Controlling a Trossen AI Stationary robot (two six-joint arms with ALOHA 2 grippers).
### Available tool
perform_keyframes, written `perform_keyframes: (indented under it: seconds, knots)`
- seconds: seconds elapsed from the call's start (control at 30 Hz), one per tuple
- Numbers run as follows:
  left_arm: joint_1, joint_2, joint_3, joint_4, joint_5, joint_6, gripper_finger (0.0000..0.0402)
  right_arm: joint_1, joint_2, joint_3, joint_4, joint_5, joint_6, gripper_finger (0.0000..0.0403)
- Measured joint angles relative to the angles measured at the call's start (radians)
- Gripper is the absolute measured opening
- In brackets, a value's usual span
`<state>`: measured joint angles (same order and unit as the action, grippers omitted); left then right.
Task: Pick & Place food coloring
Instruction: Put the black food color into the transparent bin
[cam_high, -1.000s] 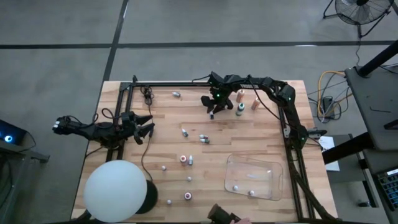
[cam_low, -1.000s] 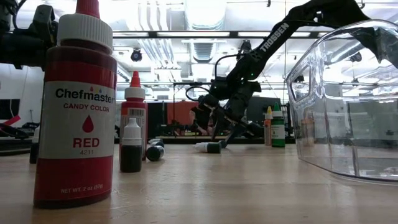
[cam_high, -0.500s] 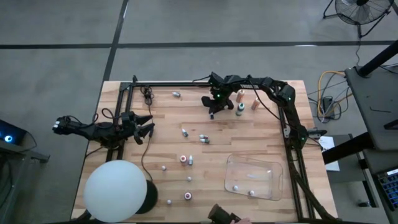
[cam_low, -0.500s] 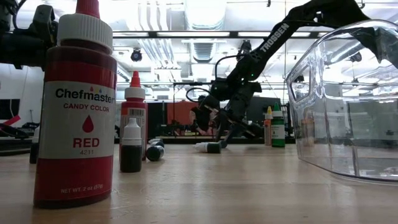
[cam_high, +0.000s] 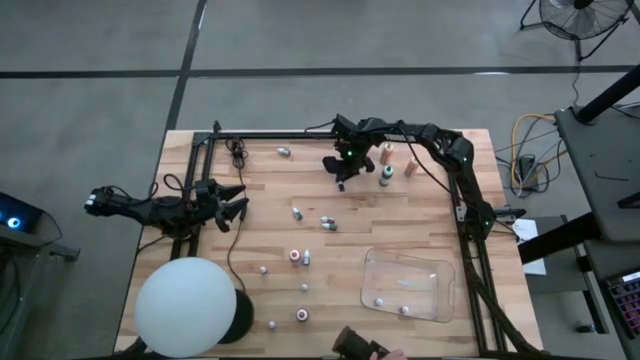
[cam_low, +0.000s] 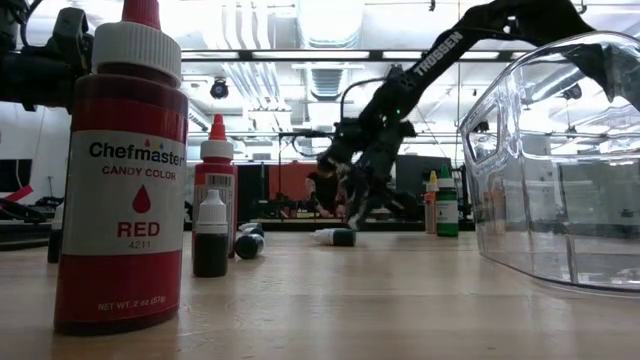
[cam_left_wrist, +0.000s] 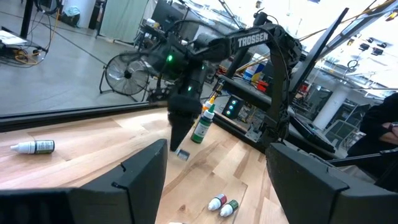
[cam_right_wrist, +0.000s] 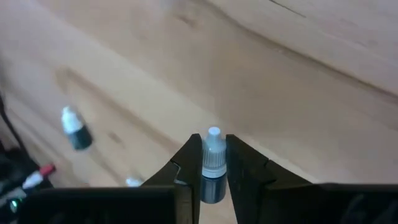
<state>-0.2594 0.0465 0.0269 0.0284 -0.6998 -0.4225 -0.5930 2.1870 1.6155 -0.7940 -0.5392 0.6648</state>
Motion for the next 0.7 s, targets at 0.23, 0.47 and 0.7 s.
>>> perform_keyframes:
  seconds: [0.23,0.47,0.7]
  knots:
    - [0.0,0.0,0.0,0.0,0.0,0.0,0.0245,0.006,-0.051,0.113,-0.164,0.054,-0.124,0.0047]
    - [0.0,0.0,0.0,0.0,0.0,0.0,0.0245,0.032,-0.171,0.14,-0.225,0.13,-0.179,0.0042]
    - [0.0,0.0,0.0,0.0,0.0,0.0,0.0245,0.084,-0.336,0.078,-0.221,0.227,-0.178,0.0038]
